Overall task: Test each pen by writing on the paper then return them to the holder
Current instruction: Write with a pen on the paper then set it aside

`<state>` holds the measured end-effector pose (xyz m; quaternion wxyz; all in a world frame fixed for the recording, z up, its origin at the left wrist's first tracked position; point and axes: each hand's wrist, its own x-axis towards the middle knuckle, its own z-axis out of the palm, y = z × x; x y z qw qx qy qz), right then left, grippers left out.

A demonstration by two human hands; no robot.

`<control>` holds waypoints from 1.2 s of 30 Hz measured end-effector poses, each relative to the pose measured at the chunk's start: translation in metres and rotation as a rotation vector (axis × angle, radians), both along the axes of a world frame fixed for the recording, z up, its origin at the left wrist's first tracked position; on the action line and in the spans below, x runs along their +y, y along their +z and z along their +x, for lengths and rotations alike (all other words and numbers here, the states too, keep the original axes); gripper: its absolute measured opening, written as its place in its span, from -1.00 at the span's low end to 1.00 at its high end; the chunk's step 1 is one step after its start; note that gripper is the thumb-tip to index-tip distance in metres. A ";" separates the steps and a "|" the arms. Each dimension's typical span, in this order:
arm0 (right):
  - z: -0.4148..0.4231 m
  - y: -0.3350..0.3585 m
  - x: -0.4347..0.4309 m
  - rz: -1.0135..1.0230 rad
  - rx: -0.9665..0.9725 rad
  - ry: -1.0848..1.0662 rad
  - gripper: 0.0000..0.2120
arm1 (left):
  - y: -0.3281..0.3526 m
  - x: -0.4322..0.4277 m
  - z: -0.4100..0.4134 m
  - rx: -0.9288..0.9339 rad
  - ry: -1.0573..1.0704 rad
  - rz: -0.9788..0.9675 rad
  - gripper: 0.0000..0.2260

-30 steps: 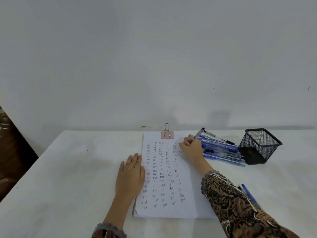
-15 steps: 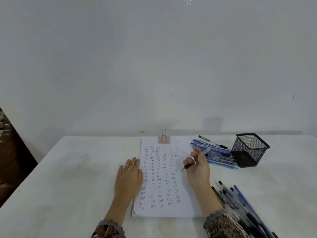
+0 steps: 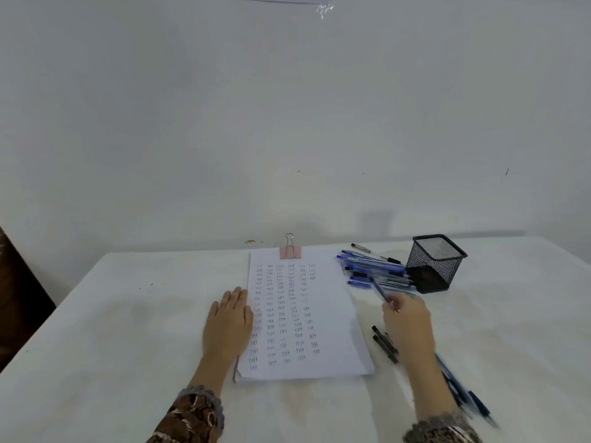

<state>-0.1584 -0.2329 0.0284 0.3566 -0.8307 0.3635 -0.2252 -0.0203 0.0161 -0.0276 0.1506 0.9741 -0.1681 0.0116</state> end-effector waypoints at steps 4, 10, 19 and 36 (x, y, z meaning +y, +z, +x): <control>-0.028 -0.003 -0.018 -0.045 0.435 -0.042 -0.74 | -0.001 0.000 0.000 0.000 0.004 -0.005 -0.56; -0.037 0.006 -0.020 -0.051 0.590 0.007 -0.73 | -0.001 0.000 0.000 0.000 0.008 -0.014 -0.56; 0.039 0.021 -0.041 -0.230 0.509 0.147 -0.68 | -0.001 0.000 -0.001 -0.013 0.006 -0.038 -0.56; 0.062 0.032 -0.043 0.181 -0.281 0.553 -0.81 | -0.004 0.001 0.002 -0.040 0.001 -0.086 -0.57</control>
